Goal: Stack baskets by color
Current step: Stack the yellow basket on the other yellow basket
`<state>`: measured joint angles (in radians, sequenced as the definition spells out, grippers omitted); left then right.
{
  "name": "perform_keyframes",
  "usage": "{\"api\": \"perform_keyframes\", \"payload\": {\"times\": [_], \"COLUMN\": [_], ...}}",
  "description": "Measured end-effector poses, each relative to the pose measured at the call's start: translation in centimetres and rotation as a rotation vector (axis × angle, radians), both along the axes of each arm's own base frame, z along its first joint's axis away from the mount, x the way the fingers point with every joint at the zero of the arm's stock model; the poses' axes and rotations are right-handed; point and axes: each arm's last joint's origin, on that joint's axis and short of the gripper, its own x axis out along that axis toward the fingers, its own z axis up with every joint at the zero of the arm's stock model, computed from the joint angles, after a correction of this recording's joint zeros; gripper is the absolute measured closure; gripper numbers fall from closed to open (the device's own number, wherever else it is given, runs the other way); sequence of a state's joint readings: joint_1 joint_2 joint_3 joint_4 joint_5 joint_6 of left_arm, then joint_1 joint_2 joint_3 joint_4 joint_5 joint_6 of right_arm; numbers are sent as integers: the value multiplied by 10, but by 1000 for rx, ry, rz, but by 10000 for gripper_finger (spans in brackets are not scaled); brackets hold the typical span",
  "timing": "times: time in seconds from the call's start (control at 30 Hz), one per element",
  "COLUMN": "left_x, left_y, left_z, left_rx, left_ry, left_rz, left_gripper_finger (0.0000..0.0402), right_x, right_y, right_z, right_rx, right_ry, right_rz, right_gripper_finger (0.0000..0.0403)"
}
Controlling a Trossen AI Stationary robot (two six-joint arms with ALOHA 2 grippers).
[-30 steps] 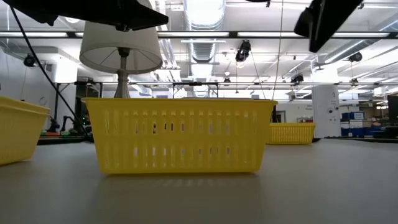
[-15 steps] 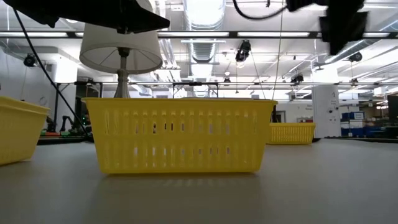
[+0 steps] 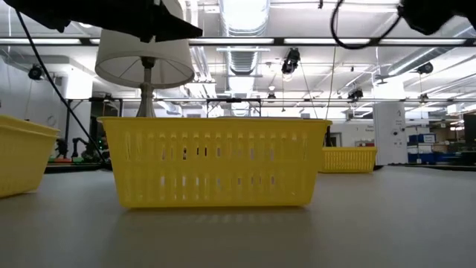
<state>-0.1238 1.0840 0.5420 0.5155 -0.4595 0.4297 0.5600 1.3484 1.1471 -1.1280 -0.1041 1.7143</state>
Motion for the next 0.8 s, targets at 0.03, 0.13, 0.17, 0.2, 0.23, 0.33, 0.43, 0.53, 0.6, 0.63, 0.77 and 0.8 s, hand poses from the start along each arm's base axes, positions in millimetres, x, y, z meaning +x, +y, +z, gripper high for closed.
{"api": "perform_keyframes", "payload": {"times": [0.03,0.13,0.17,0.2,0.23,0.33,0.43,0.53,0.6,0.63,0.77,0.8], "left_x": [0,-1,-1,-1,-1,-1,-1,-1,-1,-1,-1,-1], "left_y": [0,2,2,2,2,2,2,2,2,2,2,2], "left_z": [-1,-3,-2,-2,-2,-3,-3,-3,-3,-3,-3,-3], "left_rx": [2,22,24,24,24,25,25,25,25,24,24,24], "left_ry": [2,17,16,15,15,17,17,17,17,17,17,17], "left_rz": [16,55,63,72,73,73,73,73,73,73,73,73], "left_gripper_finger": [272,272,272,272,272,272,272,272,272,272,272,272], "right_x": [-2,-6,-6,-6,-6,-7,-7,-8,-8,-8,-7,-8], "right_y": [2,7,7,7,6,4,4,3,3,3,1,1], "right_z": [-4,-17,-21,-25,-29,-40,-47,-48,-48,-47,-48,-49], "right_rx": [-6,-17,-15,-17,-21,-40,-38,-37,-37,-44,-78,-82], "right_ry": [14,50,52,51,55,82,78,76,71,64,40,44], "right_rz": [-20,-57,-65,-72,-78,-78,-73,-72,-72,-72,-90,-97], "right_gripper_finger": [256,254,255,256,256,257,254,255,254,254,255,254]}}
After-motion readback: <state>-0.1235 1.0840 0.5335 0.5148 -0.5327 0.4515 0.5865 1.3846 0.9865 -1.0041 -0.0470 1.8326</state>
